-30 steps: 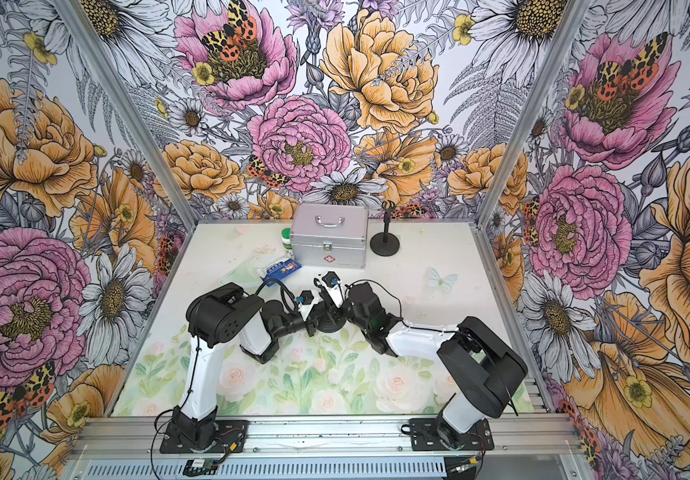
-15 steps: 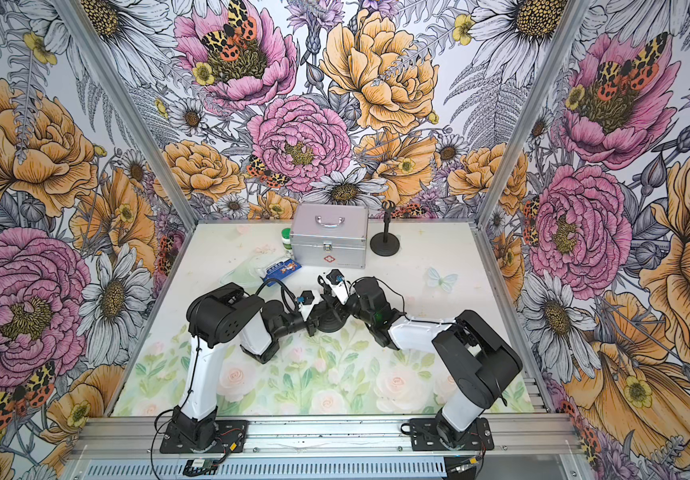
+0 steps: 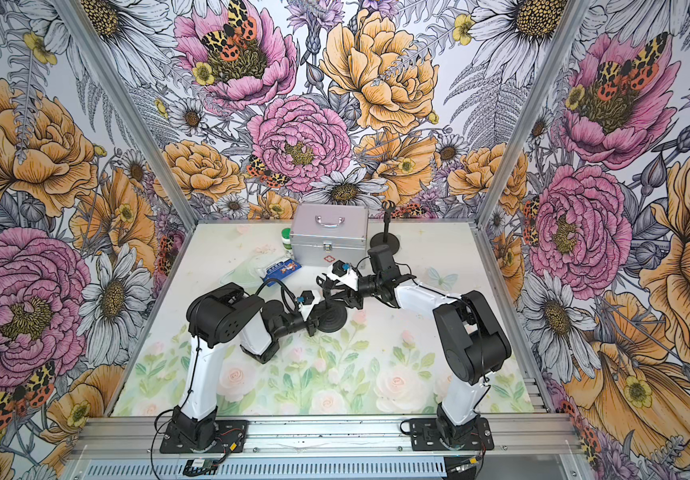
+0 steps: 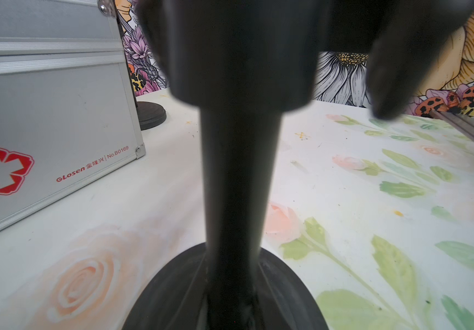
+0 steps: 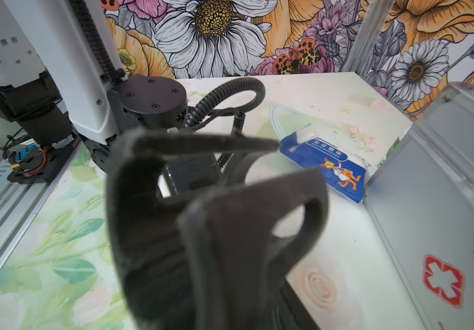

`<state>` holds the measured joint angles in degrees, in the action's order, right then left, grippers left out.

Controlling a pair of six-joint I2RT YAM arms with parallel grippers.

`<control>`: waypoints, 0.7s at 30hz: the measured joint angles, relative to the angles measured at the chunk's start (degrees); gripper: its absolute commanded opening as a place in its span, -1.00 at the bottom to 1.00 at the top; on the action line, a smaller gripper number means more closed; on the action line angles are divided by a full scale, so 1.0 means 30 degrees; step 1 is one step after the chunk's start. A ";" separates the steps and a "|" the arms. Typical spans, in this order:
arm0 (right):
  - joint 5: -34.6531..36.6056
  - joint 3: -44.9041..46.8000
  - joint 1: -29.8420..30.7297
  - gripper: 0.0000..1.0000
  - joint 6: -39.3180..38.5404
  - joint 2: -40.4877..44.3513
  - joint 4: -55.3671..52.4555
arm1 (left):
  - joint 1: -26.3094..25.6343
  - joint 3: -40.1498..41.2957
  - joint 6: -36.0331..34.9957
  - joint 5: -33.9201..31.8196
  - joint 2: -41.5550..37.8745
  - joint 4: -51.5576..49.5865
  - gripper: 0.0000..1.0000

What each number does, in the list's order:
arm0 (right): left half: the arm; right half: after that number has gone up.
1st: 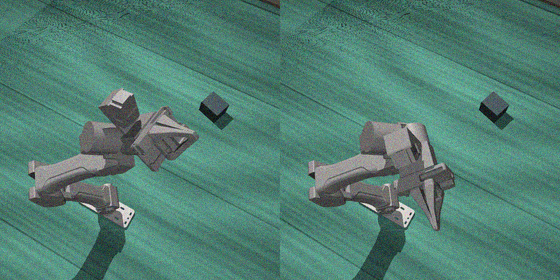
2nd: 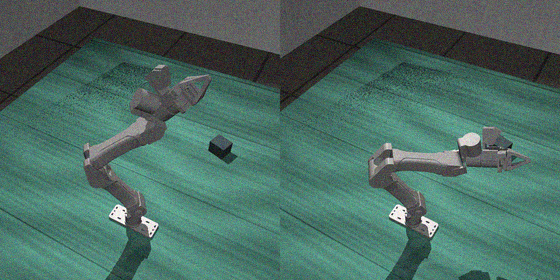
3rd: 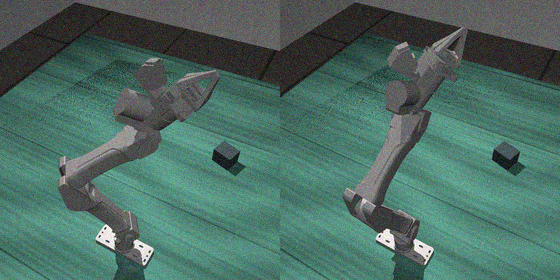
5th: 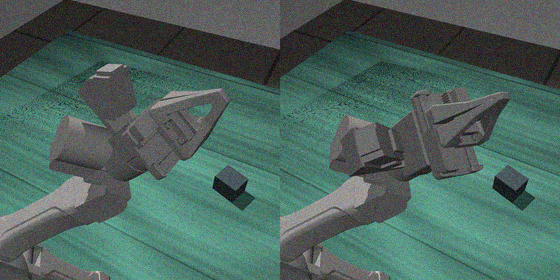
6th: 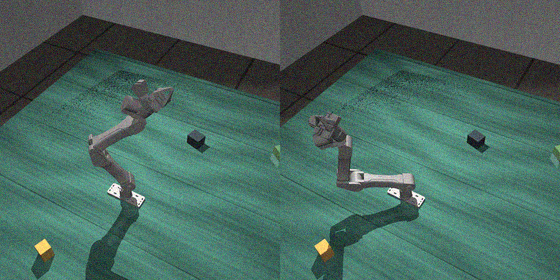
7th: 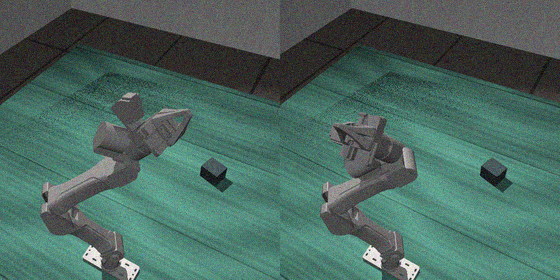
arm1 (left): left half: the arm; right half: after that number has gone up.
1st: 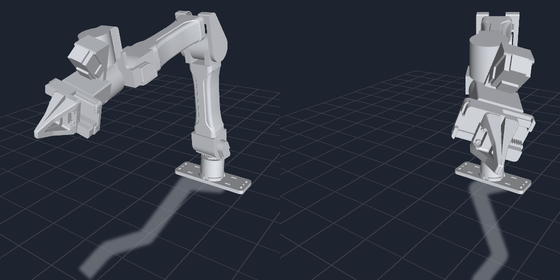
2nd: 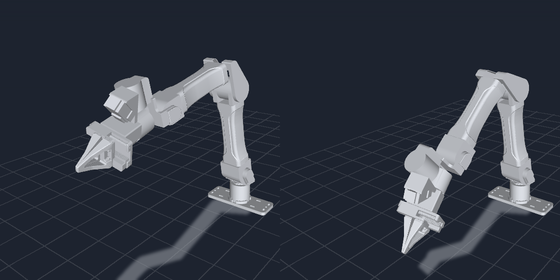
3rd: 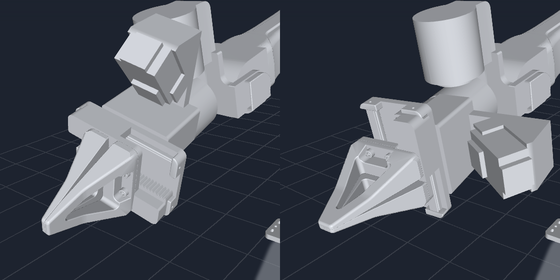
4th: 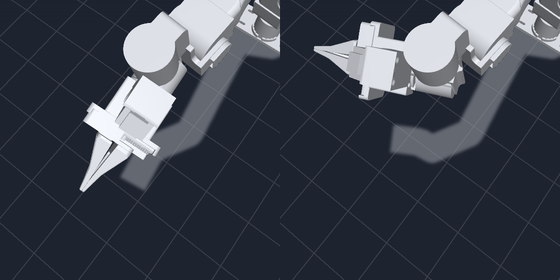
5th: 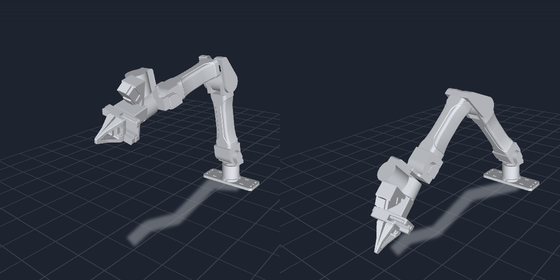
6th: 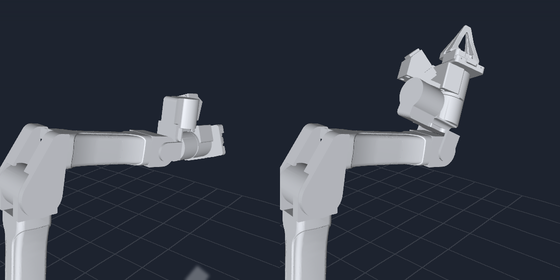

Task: Assemble a microphone stand
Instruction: Screw the microphone stand pole into the microphone stand base.

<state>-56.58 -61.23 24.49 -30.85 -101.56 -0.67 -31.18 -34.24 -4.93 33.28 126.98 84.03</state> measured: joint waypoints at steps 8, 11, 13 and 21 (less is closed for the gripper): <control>-0.0699 -0.0729 0.0073 -0.66 -0.0175 -0.0415 -0.0291 | 0.0007 -0.0087 -0.0015 0.0095 0.0066 0.0015 -0.57; -0.0270 -0.0780 0.0058 -1.00 0.0029 -0.0415 -0.0182 | 0.0007 -0.0124 0.0036 0.0073 0.0087 0.0007 -0.58; 0.0459 -0.0656 0.0270 -1.00 0.0874 -0.0291 0.0233 | 0.0007 -0.0160 0.0080 0.0058 0.0117 0.0015 -0.57; 1.5074 0.6892 0.4852 -1.00 0.9755 0.2849 1.1468 | 0.0029 -0.0219 0.0168 0.0080 0.0168 0.0029 -0.58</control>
<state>-11.35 -40.56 39.05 -1.58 -93.01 33.74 -31.09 -34.89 -4.43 33.52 127.48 84.12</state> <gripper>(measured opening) 0.220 0.214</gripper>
